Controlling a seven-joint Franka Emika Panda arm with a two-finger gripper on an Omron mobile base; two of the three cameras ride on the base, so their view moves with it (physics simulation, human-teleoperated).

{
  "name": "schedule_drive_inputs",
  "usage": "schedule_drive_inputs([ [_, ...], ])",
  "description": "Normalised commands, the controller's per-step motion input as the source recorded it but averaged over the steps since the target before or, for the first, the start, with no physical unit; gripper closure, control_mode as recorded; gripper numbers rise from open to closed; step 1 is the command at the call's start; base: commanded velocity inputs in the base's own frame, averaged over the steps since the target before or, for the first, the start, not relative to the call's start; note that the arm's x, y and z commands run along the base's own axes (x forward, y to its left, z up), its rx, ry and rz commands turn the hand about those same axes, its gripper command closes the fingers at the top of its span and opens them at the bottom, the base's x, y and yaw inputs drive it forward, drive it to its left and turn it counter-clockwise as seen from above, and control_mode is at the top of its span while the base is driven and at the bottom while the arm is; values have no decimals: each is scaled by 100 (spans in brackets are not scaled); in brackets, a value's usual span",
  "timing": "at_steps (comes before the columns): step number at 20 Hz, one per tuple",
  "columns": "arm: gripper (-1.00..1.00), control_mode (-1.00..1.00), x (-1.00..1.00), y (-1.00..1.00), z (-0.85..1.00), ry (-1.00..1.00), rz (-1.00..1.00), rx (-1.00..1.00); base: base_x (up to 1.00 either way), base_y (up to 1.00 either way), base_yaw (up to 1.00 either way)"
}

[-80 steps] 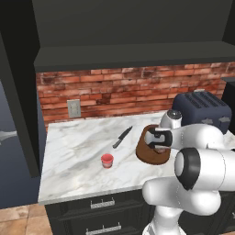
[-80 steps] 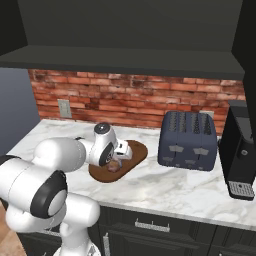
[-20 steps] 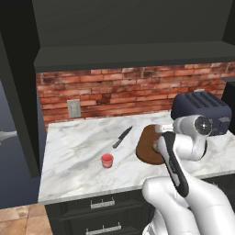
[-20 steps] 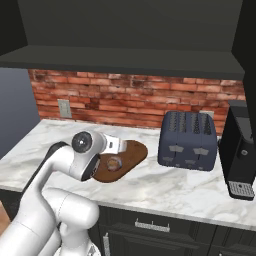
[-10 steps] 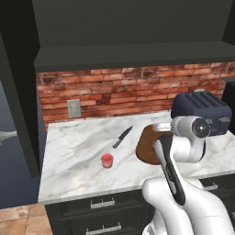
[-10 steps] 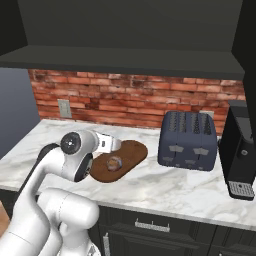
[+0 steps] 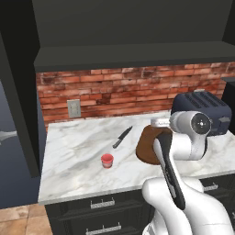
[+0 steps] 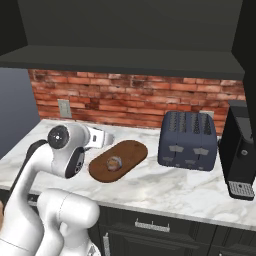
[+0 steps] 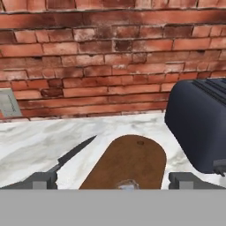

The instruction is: Pick the bread, place it on the cutting board, pick the jam, place it on the counter, and close the cabinet.

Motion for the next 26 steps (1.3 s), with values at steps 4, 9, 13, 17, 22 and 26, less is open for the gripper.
schedule_drive_inputs([
  [4, -100, -100, -29, 24, 17, -8, 0, 0, 0, 0, 0],
  [9, -100, -100, -31, 25, 10, -8, 0, 0, 0, 0, 0],
  [13, -100, -100, -35, 37, 4, -9, 0, -1, 0, 0, 0],
  [17, -100, -100, -35, 27, 3, -13, 0, -2, 0, 0, 0],
  [22, -100, -100, -38, 23, 1, -16, 0, -2, 0, 0, 0],
  [26, -100, -100, -29, 21, 0, -11, 0, -2, 0, 0, 0],
])
